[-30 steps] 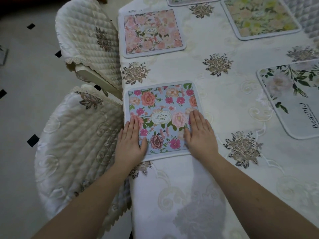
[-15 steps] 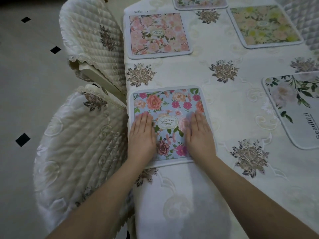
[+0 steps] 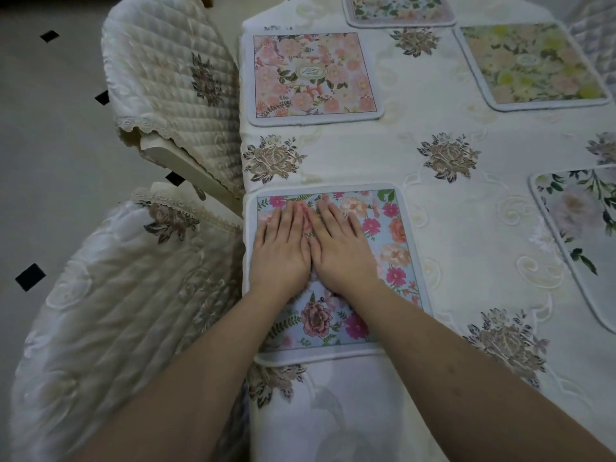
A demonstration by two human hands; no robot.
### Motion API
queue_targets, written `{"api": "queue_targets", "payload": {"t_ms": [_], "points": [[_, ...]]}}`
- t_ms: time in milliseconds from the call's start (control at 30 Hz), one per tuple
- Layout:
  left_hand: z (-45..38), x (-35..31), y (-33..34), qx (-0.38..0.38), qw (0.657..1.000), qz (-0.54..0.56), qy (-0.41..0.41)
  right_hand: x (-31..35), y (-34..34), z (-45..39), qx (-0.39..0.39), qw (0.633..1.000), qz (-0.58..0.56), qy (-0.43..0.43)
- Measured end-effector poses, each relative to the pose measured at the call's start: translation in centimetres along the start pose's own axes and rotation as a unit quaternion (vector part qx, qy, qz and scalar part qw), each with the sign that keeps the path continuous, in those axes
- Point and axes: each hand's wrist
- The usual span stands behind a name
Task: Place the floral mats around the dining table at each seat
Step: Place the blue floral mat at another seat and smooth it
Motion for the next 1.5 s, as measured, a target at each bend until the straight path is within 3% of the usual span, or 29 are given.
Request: {"api": "queue_targets", "payload": {"t_ms": [500, 967, 1100, 1233, 1300, 1500], "points": [[-0.9, 3.0, -0.9, 0.005, 0.999, 0.006, -0.049, -7.0, -1.6, 0.9, -0.022, 0.991, 0.000, 0.130], [0.5, 3.4, -1.2, -0.003, 0.999, 0.014, -0.050, -8.4, -2.1, 5.2, -0.031, 0.981, -0.021, 0.188], [-1.1, 1.3, -2.2, -0.044, 0.998, 0.053, 0.016, -5.6, -2.5, 3.1, -0.108, 0.989, -0.015, 0.095], [-3.3, -1.3, -1.6, -0.008, 0.997, 0.033, 0.068, -1.7, -2.0, -2.7, -0.032, 0.999, -0.036, -0.025], [-3.5, -1.0, -0.8, 0.005, 0.997, 0.005, 0.075, -1.4, -1.2, -3.8, 0.001, 0.999, -0.040, -0.034], [-3.2, 0.4, -0.4, -0.025, 0.999, 0.024, 0.033, -3.5, -0.6, -2.8, -0.013, 1.000, 0.000, 0.010]]}}
Point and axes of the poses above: each hand's wrist, its own z-axis away from the middle knuckle, its own y-axis out of the palm, x = y × z, and after that the axes turned 8 degrees about -y, right-handed
